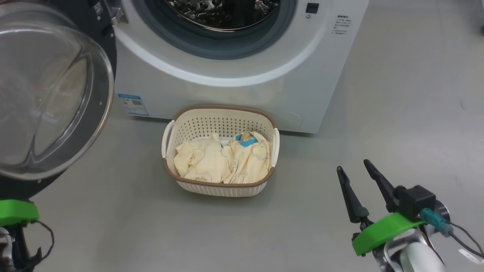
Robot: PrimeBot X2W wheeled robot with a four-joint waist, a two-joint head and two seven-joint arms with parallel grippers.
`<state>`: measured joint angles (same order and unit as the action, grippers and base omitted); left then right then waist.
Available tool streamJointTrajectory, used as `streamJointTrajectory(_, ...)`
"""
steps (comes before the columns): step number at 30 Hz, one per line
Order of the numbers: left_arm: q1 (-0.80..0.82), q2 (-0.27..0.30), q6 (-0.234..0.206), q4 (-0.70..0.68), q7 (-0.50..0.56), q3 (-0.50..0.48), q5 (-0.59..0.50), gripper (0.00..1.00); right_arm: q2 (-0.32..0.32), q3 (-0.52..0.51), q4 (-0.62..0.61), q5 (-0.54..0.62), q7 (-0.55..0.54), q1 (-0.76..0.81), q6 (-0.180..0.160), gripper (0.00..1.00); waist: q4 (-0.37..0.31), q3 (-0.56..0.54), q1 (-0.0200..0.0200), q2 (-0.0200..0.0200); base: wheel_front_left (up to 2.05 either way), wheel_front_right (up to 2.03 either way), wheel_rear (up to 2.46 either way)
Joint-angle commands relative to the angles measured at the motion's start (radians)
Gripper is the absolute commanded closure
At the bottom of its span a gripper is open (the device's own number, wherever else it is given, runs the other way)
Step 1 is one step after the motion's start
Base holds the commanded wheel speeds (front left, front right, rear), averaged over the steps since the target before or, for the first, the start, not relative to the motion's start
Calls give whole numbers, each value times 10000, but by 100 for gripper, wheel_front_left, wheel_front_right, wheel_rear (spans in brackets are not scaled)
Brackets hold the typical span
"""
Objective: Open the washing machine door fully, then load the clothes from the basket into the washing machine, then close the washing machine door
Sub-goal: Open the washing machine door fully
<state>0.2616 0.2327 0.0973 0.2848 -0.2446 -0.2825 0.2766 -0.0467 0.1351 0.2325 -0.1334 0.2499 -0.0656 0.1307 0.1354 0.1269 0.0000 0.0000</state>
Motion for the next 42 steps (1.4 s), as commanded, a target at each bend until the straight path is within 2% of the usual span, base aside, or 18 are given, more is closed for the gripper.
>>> streamJointTrajectory(1, 81, 364, 15, -604, 60, -273, -128, 100, -35, 207, -364, -80, 111, -98, 0, 0, -378, -285, 0, 0, 0, 0, 0)
streamJointTrajectory(12, -1568, -132, -19, -2653, 736, 336, -262, 100, -35, 178, -854, -189, 117, 547, 0, 0, -1534, -855, 0, 0, 0, 0, 0)
streamJointTrajectory(15, -2126, -365, -72, -3015, 767, 440, -220, 93, -35, 249, -1010, -192, 117, 640, 0, 0, -1896, -965, 0, 0, 0, 0, 0)
streamJointTrajectory(17, -2378, -447, -111, -3096, 753, 474, -232, 93, -35, 277, -1057, -189, 117, 676, 0, 0, -2028, -1029, 0, 0, 0, 0, 0)
streamJointTrajectory(19, -2637, -494, -124, -3165, 730, 535, -284, 88, -35, 316, -1088, -183, 117, 720, 0, 0, -2148, -1101, 0, 0, 0, 0, 0)
streamJointTrajectory(22, -2973, -533, -90, -3185, 713, 651, -292, 71, -35, 338, -1153, -176, 117, 784, 0, 0, -2265, -1194, 0, 0, 0, 0, 0)
streamJointTrajectory(24, -3166, -535, -46, -3200, 675, 785, -318, 55, -35, 323, -1235, -199, 117, 828, 0, 0, -2311, -1224, 0, 0, 0, 0, 0)
streamJointTrajectory(25, -3265, -545, -31, -3207, 669, 849, -332, 43, -35, 324, -1263, -204, 117, 845, 0, 0, -2331, -1240, 0, 0, 0, 0, 0)
streamJointTrajectory(26, -3359, -553, -21, -3212, 646, 889, -337, 17, -35, 318, -1294, -203, 118, 856, 0, 0, -2352, -1261, 0, 0, 0, 0, 0)
streamJointTrajectory(27, -3447, -553, -9, -3221, 614, 924, -343, 3, -35, 315, -1318, -206, 118, 870, 0, 0, -2368, -1277, 0, 0, 0, 0, 0)
streamJointTrajectory(28, -3535, -568, -7, -3223, 584, 934, -332, 0, -35, 306, -1343, -205, 118, 882, 0, 0, -2382, -1291, 0, 0, 0, 0, 0)
streamJointTrajectory(33, -3844, -680, 65, -3235, 375, 1038, -94, 0, -35, 283, -1422, -221, 118, 939, 0, 0, -2412, -1339, 0, 0, 0, 0, 0)
streamJointTrajectory(42, -4166, -511, 51, -3041, 366, 1314, -339, 0, -35, 200, -1438, -272, 118, 1062, 0, 0, -2431, -1402, 0, 0, 0, 0, 0)
